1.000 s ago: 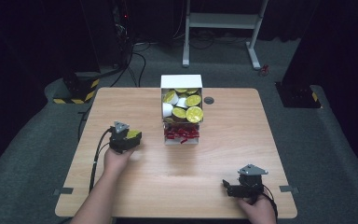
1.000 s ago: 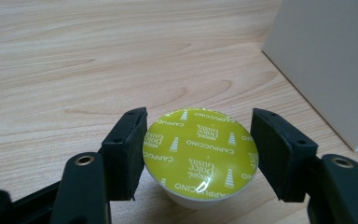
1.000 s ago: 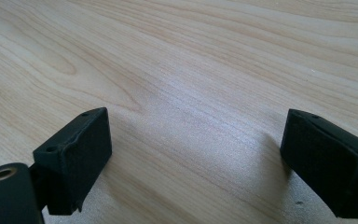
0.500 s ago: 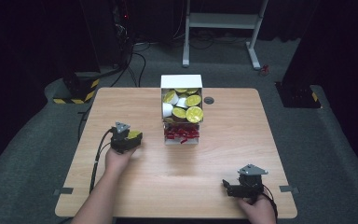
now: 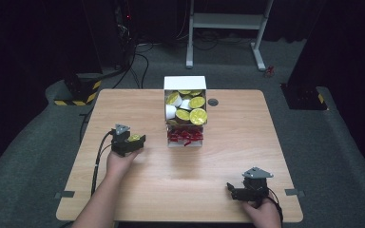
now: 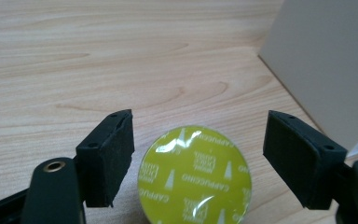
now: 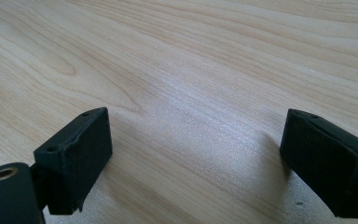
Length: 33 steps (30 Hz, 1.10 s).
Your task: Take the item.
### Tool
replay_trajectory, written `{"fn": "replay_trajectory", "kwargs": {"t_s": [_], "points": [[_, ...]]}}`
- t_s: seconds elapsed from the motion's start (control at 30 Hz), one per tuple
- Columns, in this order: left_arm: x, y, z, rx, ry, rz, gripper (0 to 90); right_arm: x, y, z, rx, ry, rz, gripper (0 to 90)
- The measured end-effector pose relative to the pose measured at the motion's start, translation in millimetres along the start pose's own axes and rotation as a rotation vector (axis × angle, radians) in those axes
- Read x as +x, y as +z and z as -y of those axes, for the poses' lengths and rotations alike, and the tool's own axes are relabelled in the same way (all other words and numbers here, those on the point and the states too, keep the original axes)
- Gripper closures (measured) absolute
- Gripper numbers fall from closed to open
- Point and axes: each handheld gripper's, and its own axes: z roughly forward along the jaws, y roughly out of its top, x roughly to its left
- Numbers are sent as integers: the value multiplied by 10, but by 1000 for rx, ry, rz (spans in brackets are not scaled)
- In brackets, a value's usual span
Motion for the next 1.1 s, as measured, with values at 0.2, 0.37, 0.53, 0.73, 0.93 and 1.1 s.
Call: {"fn": "replay_trajectory", "kwargs": {"t_s": [0.2,0.37,0.53,0.73,0.93,1.1], "points": [[2,-55,-37,-8,-9,19,244,0,0,0,0,0,0,90],[15,-111,-46,2,21,-16,244,0,0,0,0,0,1,90],[39,-173,-52,25,40,-9,236,0,0,0,0,0,1,90],[40,-256,-40,10,23,25,225,1,0,0,0,1,1,92],[49,-295,-26,12,17,43,223,1,0,0,0,1,2,92],[33,-349,-30,-1,20,65,216,1,0,0,0,2,2,92]]}}
